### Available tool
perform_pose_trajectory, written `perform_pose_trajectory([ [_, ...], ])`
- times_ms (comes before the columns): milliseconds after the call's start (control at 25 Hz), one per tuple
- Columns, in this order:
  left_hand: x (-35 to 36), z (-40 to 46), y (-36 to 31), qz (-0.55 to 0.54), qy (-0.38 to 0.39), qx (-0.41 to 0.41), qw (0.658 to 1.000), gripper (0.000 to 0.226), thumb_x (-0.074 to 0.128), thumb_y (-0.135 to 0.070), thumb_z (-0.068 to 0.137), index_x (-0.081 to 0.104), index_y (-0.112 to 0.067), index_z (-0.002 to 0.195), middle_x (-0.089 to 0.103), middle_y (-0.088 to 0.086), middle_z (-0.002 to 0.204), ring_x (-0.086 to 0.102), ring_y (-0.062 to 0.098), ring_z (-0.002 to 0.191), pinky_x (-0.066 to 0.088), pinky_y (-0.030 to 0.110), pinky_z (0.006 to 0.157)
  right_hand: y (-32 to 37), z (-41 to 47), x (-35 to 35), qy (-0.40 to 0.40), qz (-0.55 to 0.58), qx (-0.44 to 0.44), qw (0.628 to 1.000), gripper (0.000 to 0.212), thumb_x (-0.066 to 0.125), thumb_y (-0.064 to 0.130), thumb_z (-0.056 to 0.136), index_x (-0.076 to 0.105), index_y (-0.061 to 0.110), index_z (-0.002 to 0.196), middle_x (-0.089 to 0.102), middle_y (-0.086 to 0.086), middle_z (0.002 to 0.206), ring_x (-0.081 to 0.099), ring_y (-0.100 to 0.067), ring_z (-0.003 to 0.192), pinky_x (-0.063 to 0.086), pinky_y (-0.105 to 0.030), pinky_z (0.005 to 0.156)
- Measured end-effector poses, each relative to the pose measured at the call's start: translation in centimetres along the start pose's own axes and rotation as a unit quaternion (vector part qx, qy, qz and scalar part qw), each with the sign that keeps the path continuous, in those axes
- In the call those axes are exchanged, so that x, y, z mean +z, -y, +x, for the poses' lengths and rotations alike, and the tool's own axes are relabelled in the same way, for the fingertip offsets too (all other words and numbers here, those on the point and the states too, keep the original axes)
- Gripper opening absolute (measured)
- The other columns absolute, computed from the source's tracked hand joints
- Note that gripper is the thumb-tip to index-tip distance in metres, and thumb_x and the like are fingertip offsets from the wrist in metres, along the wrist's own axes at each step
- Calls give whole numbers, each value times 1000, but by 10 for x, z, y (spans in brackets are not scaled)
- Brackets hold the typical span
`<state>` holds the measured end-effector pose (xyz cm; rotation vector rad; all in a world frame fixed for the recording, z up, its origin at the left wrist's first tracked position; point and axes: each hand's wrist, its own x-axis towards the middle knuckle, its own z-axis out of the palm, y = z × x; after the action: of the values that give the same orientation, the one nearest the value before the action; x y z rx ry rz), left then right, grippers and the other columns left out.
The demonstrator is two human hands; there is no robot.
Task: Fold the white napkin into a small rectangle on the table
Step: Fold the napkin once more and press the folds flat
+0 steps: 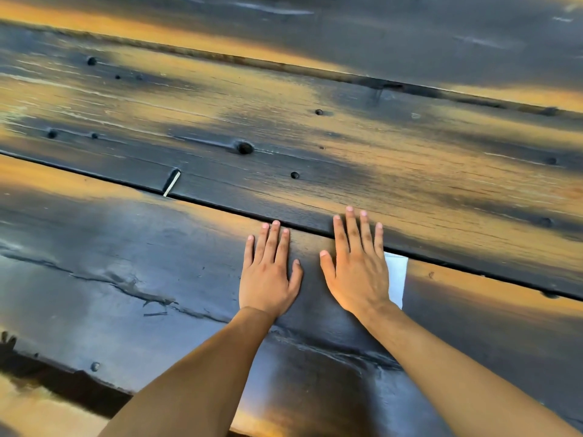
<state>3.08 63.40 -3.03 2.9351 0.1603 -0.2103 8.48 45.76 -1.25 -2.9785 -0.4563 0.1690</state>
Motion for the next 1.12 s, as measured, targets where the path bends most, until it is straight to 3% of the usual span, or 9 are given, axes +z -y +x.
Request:
perform_pose_trajectory([
  [320, 2, 0, 1, -5, -10, 6, 1000, 68, 34, -43, 99, 25, -12, 159, 17, 8, 168, 7, 23, 157, 13, 51, 126, 12, 2, 7, 55, -15, -14, 998, 74, 28, 56, 99, 17, 14, 159, 8, -12, 167, 0, -35, 155, 6, -54, 124],
  [480, -1, 0, 1, -20, -12, 11, 1000, 67, 33, -42, 99, 25, -14, 159, 18, 6, 168, 8, 22, 157, 13, 51, 126, 2, -6, -7, 3, 114, 2, 993, 67, 36, 50, 99, 29, 14, 155, 11, -14, 167, 3, -27, 155, 6, -49, 126],
  [600, 0, -2, 2, -39, -19, 17, 999, 64, 31, -39, 100, 28, -12, 157, 20, 7, 167, 11, 24, 157, 13, 52, 126, -23, -25, -30, -92, 220, 101, 966, 48, 52, 31, 94, 48, 12, 138, 37, -10, 152, 31, -26, 144, 28, -44, 120],
  [680, -3, -3, 1, -50, -44, 27, 997, 57, 34, -33, 99, 42, -7, 150, 35, 14, 160, 28, 33, 151, 21, 54, 123, -44, -40, -39, -119, 213, 182, 953, 43, 55, 23, 91, 53, 11, 133, 48, -8, 134, 43, -26, 127, 43, -43, 104],
  [760, -5, -8, -6, -64, -85, 37, 994, 46, 37, -24, 97, 59, -2, 132, 56, 19, 136, 52, 42, 124, 39, 54, 110, -60, -52, -44, -84, 236, 261, 932, 39, 55, 22, 92, 56, 12, 130, 51, -7, 124, 49, -25, 117, 48, -40, 95],
  [840, -15, -17, -26, -124, -61, 8, 990, 42, 36, -19, 97, 66, -2, 121, 62, 16, 116, 58, 39, 103, 49, 49, 95, -68, -59, -43, -33, 309, 329, 892, 29, 55, 22, 93, 61, 13, 119, 57, -5, 116, 56, -25, 109, 47, -33, 90],
  [920, -30, -24, -58, -239, 22, -72, 968, 39, 37, -18, 100, 65, -4, 125, 64, 12, 118, 59, 34, 109, 48, 41, 98, -69, -62, -45, 2, 360, 366, 858, 19, 55, 23, 90, 61, 14, 106, 64, -5, 102, 59, -27, 102, 46, -31, 82],
  [1000, -43, -24, -86, -331, 87, -170, 924, 33, 44, -18, 98, 63, -7, 123, 69, 8, 112, 62, 30, 107, 50, 39, 96, -66, -61, -50, 49, 395, 397, 827, 19, 54, 29, 89, 56, 14, 101, 65, -7, 98, 61, -30, 98, 49, -34, 79],
  [1120, -52, -18, -107, -415, 141, -258, 861, 14, 51, -22, 90, 61, -19, 99, 65, -2, 85, 61, 32, 88, 52, 41, 85, -62, -62, -50, 101, 455, 432, 773, 30, 55, 40, 84, 54, 12, 96, 60, -9, 98, 64, -30, 93, 57, -41, 83],
])
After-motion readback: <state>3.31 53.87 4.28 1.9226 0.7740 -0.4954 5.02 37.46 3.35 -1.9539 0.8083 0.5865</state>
